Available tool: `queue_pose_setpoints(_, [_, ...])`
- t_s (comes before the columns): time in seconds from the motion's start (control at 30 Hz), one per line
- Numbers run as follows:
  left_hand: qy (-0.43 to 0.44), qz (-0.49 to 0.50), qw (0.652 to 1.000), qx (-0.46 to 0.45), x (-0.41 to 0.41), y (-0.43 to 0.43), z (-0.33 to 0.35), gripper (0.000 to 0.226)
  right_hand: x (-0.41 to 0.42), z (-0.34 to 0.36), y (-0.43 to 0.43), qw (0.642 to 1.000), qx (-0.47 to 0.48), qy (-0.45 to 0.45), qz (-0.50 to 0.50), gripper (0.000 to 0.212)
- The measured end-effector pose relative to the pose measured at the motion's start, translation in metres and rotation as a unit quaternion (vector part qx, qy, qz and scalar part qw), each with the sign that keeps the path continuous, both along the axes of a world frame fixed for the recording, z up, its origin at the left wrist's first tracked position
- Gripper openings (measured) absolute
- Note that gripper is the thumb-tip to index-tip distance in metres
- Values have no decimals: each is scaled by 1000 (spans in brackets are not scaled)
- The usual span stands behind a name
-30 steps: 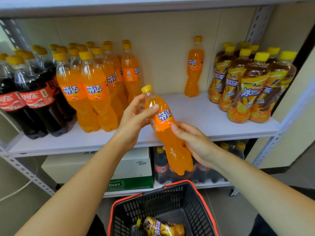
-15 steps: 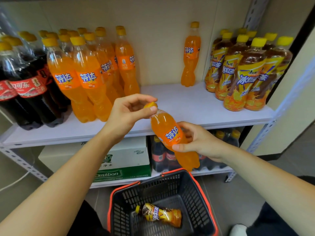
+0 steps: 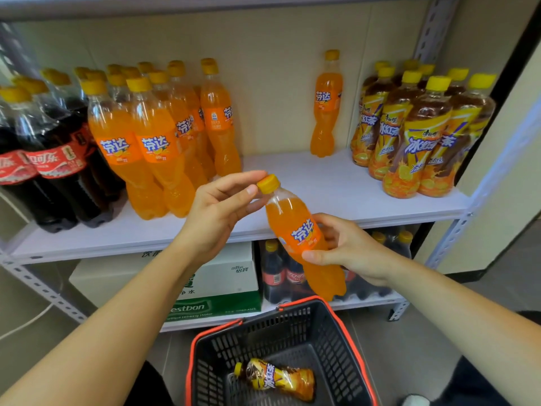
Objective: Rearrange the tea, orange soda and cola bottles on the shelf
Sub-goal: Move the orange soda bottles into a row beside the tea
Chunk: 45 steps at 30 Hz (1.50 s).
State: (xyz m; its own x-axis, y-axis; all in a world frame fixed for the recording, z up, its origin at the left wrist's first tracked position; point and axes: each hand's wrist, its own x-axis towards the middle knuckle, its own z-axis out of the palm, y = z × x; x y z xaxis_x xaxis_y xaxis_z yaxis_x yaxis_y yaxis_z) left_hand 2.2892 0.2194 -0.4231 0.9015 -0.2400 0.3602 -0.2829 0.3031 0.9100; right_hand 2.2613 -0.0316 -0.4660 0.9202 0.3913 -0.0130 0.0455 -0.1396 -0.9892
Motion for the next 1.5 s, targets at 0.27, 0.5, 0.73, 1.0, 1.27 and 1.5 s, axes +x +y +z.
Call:
queue_pose_setpoints(0.27, [-19,118,992,32,8,-6,-5,38,0,9,6,996,26,43,69,67])
queue_pose_setpoints(0.5, [-18,153,987,46,11,-15,-8,28,-1,4,14,994,32,61,84,68])
queue_pose_setpoints(0.73, [-70,65,974,206,4,-19,-14,45,9,13,13,984,161,81,-19,52])
queue_pose_setpoints(1.0, [-43,-31,968,246,-11,-25,-14,46,20,23,9,944,297,105,-101,53])
queue_pose_setpoints(1.27, [-93,-21,966,239,-14,-27,-15,69,21,26,13,917,349,159,-104,49])
queue_pose_setpoints(1.5, [-86,-30,975,201,-10,-25,-13,65,22,26,14,911,359,185,-86,54])
